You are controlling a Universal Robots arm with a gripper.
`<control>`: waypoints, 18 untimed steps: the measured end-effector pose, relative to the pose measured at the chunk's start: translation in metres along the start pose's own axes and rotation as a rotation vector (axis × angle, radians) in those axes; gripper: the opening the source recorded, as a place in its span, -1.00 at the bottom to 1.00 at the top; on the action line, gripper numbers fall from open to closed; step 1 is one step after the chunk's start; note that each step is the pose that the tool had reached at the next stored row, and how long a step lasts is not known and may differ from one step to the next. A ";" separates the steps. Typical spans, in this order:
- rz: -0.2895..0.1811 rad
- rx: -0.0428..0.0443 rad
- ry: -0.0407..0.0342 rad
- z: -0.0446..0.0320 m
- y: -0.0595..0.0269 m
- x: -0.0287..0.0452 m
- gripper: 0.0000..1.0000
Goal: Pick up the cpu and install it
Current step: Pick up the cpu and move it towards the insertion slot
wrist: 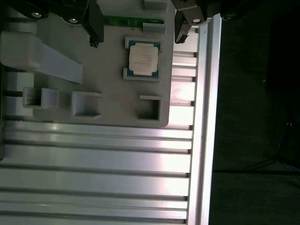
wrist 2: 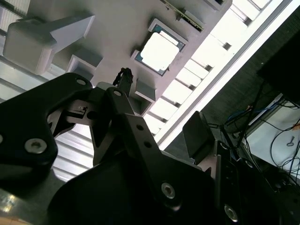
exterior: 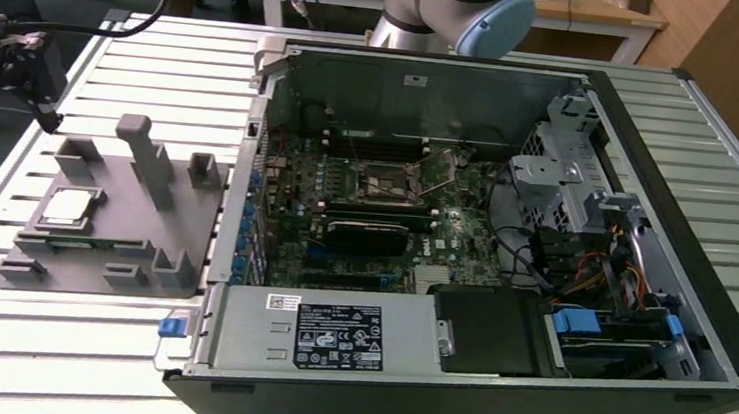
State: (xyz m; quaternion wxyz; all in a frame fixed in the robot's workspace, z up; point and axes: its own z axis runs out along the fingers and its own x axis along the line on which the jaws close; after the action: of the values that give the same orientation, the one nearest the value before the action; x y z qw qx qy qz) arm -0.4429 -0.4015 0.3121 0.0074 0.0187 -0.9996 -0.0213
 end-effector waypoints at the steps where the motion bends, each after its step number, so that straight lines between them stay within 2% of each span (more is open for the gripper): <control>1: 0.000 -0.0001 0.0000 0.0013 -0.0001 0.0000 0.40; 9: 0.000 -0.0011 0.0000 0.0134 -0.0011 0.0001 0.40; 18: 0.000 -0.0011 -0.0001 0.0220 -0.0025 0.0010 0.40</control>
State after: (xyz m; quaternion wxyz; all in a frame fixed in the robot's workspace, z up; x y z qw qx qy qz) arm -0.4441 -0.4031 0.2900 0.0073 0.0186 -0.9996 -0.0219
